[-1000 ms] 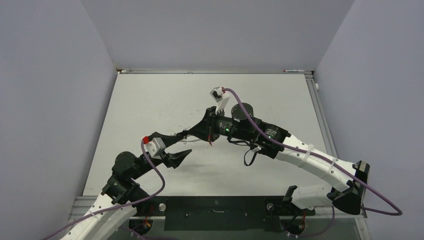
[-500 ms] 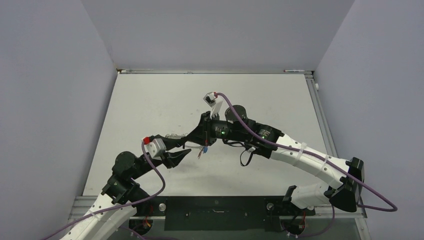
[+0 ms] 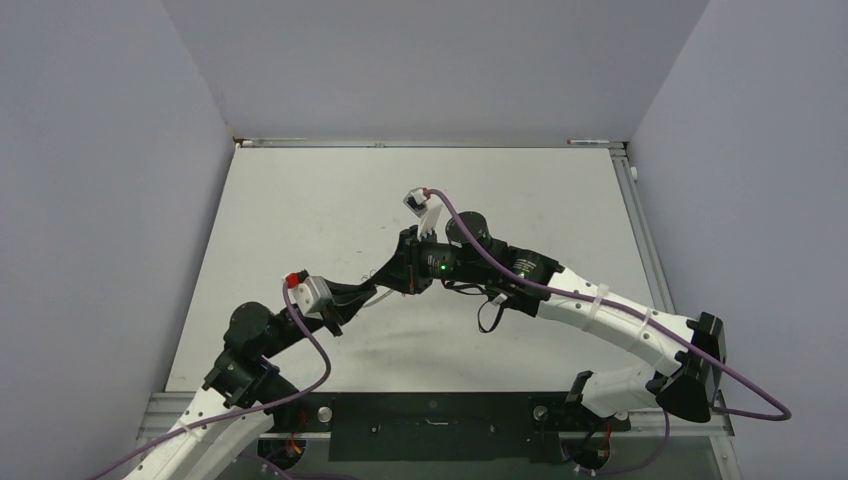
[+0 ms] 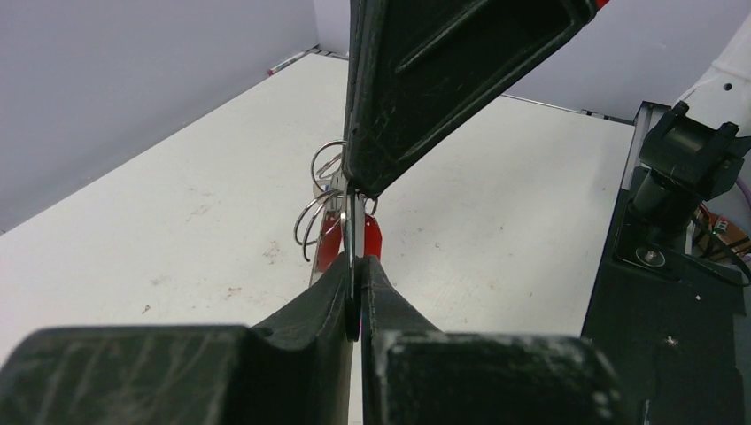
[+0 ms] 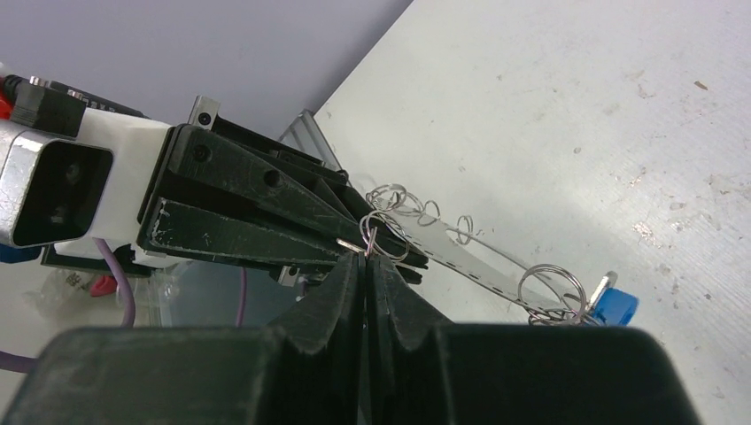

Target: Put the keys on the keyring

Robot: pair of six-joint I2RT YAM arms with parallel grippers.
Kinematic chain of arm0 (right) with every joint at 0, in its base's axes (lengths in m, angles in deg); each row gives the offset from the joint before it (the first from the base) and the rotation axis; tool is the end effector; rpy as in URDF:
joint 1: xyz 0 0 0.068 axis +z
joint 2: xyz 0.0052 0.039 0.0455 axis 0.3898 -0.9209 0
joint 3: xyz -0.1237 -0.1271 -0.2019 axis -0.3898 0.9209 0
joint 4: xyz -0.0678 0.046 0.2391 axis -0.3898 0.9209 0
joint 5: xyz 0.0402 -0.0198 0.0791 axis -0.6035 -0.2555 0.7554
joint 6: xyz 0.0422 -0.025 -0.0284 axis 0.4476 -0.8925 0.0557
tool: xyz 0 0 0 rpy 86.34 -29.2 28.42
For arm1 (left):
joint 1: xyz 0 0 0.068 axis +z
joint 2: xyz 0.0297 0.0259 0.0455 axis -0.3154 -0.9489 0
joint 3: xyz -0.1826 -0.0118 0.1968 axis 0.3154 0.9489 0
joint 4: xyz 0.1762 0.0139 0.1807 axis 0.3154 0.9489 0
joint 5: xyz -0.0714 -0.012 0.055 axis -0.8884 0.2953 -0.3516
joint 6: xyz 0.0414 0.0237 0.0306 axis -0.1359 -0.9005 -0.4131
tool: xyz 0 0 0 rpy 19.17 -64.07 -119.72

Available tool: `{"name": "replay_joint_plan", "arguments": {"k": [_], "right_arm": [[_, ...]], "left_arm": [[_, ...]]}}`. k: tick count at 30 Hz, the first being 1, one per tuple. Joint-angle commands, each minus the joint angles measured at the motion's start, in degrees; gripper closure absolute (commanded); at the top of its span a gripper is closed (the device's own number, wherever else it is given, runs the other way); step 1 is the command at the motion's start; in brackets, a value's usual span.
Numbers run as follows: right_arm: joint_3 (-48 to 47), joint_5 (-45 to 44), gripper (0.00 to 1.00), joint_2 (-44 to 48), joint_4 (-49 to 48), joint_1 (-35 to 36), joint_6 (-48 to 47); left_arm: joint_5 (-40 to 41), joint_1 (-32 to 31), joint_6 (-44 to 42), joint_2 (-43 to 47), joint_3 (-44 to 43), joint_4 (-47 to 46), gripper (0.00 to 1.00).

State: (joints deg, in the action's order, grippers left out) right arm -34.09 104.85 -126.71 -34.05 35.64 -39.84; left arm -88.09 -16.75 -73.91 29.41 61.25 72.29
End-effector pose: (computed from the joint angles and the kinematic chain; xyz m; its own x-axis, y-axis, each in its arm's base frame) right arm 0.1464 0.2653 0.3651 -0.7288 -0.0673 -0.6814 -0.6608 0.3300 0.6741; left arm 0.0877 -0.0816 0.2817 0.0551 -0.0865 -0.9947 0.8618 0.5072 0.0036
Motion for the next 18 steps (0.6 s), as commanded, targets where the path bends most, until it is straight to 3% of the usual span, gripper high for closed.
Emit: {"name": "replay_joint_plan", "arguments": {"k": [1,5,9,11,13,18], "right_arm": [[-0.06,-0.48,0.95,-0.20,-3.13,0.56,-1.18],[0.63,-1.57,0.92,0.18,-2.17,0.50,-2.22],[0.73,-6.03,0.51,0.73,0.87,0.16,-3.61],[0.62,-9.68,0.37,1.44,2.98,-0.16,-4.69],[0.73,-12.85,0.32,2.66,4.69,-0.95,-5.40],[1.68,-22.82,0.31,6.72,8.47,-1.87,-7.85]], "left_arm": [[-1.59,0.15,-0.20,0.15,-2.65,-2.35,1.00],[-1.68,0.15,-0.73,-0.24,-3.08,-1.73,1.00],[-1.38,0.24,-1.14,-1.61,-3.89,-0.61,1.00],[-0.90,0.41,-0.56,-2.62,-4.33,-0.08,1.00],[-0.40,0.46,0.33,-3.82,-4.85,0.47,1.00],[0.81,0.37,8.24,-6.71,-5.39,1.30,1.00]]}}
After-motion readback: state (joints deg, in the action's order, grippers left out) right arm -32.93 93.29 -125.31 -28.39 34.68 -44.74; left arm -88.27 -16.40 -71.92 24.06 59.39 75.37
